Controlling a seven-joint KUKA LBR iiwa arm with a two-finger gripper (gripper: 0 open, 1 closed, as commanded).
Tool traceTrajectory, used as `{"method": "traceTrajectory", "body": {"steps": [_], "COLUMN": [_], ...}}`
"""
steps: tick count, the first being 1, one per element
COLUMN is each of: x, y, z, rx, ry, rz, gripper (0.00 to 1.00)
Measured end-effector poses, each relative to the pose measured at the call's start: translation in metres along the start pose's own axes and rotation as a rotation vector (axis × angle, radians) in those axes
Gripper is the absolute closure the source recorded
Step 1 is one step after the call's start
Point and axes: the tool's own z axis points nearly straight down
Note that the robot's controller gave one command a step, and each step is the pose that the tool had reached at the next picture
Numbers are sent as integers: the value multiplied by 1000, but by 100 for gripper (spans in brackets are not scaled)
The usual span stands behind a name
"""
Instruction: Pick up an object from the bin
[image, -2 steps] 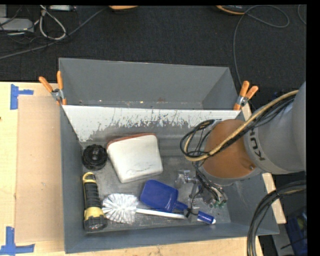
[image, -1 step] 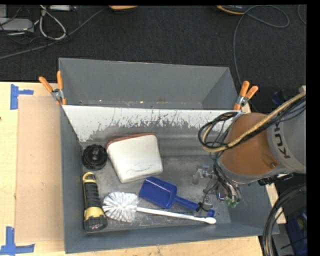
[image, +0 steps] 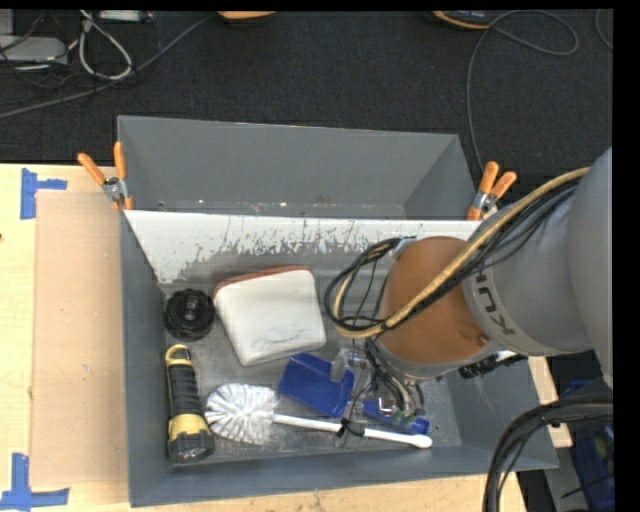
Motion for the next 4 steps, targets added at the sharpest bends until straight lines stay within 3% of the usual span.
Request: {"method": "traceTrajectory", "body": {"steps": [1,2,4], "x": [11,-6,-5], "y": [-21,8,7], "z": [45,44,33], "rx": [1,-3,-2], "ry": [-20,-4,-1], "rz": [101,355,352], "gripper": [0,100,100]}}
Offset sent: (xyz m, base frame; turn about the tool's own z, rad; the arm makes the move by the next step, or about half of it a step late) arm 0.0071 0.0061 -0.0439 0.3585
